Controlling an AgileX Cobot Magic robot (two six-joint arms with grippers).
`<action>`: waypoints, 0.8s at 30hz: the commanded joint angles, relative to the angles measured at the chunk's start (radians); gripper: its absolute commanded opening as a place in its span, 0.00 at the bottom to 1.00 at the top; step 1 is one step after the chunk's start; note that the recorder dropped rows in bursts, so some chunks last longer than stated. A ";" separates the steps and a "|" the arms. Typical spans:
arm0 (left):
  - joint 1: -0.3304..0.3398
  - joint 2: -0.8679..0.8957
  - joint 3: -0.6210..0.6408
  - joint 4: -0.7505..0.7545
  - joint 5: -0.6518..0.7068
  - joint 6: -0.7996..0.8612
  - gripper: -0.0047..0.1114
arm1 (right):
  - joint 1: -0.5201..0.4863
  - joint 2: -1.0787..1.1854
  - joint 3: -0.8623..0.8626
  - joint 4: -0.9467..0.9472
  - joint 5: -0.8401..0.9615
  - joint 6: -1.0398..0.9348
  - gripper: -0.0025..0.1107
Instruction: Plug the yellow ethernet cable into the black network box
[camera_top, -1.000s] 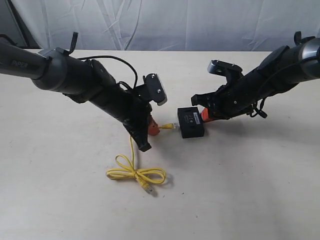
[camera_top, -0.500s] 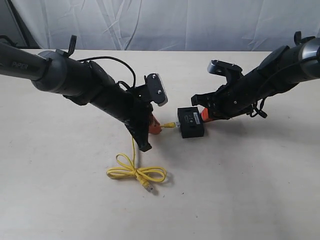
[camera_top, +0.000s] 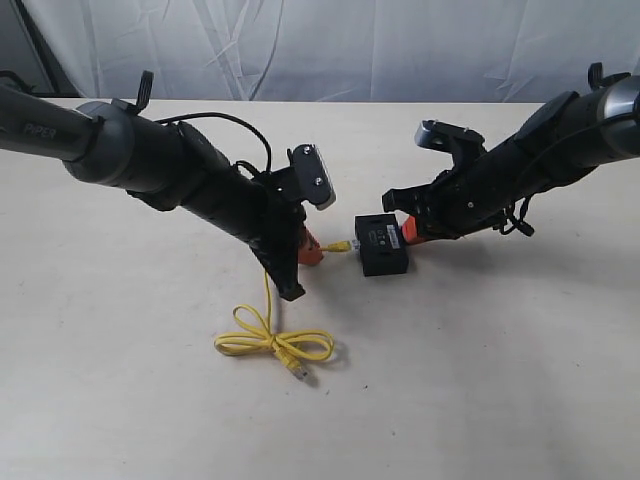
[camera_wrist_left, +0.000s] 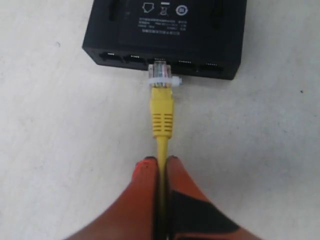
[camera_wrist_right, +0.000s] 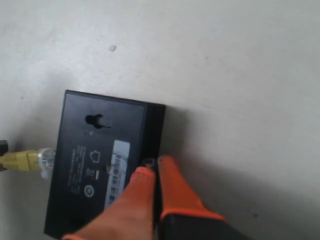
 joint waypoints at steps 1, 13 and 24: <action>0.000 0.004 0.005 -0.018 -0.005 0.002 0.04 | 0.002 -0.003 -0.004 -0.002 0.004 -0.043 0.02; 0.000 0.042 0.005 -0.040 0.017 0.002 0.04 | 0.002 -0.003 -0.004 0.002 -0.005 -0.065 0.02; 0.000 0.041 -0.039 -0.034 0.069 0.008 0.04 | 0.002 -0.003 -0.004 0.013 -0.003 -0.140 0.02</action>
